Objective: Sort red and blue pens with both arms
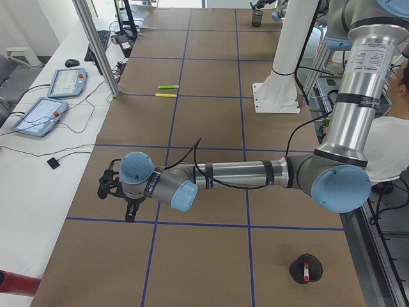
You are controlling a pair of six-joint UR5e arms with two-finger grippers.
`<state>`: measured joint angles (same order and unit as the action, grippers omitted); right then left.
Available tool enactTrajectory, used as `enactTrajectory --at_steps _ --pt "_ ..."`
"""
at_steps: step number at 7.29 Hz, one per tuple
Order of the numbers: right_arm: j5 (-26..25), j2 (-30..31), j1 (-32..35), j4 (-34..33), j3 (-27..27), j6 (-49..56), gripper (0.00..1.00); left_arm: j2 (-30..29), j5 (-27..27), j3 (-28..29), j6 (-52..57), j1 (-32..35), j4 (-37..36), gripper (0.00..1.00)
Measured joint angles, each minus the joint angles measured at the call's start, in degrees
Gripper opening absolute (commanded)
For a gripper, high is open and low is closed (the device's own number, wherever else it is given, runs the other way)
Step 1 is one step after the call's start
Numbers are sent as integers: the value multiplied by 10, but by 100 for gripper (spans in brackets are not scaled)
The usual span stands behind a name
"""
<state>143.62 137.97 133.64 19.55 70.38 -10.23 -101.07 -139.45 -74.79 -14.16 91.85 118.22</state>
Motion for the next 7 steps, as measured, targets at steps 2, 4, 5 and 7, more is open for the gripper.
enactTrajectory --at_steps 2,4,5,7 --pt "-4 0 3 -3 -14 21 79 0 0 0 -6 0 0 100" --pt "-4 0 4 -5 -20 33 100 -1 0 -1 -13 0 0 100" --pt "-3 0 5 -5 -20 34 100 -3 0 -1 -19 0 0 100" --pt "0 -4 7 -10 -14 33 100 -7 0 -1 -27 0 -1 100"
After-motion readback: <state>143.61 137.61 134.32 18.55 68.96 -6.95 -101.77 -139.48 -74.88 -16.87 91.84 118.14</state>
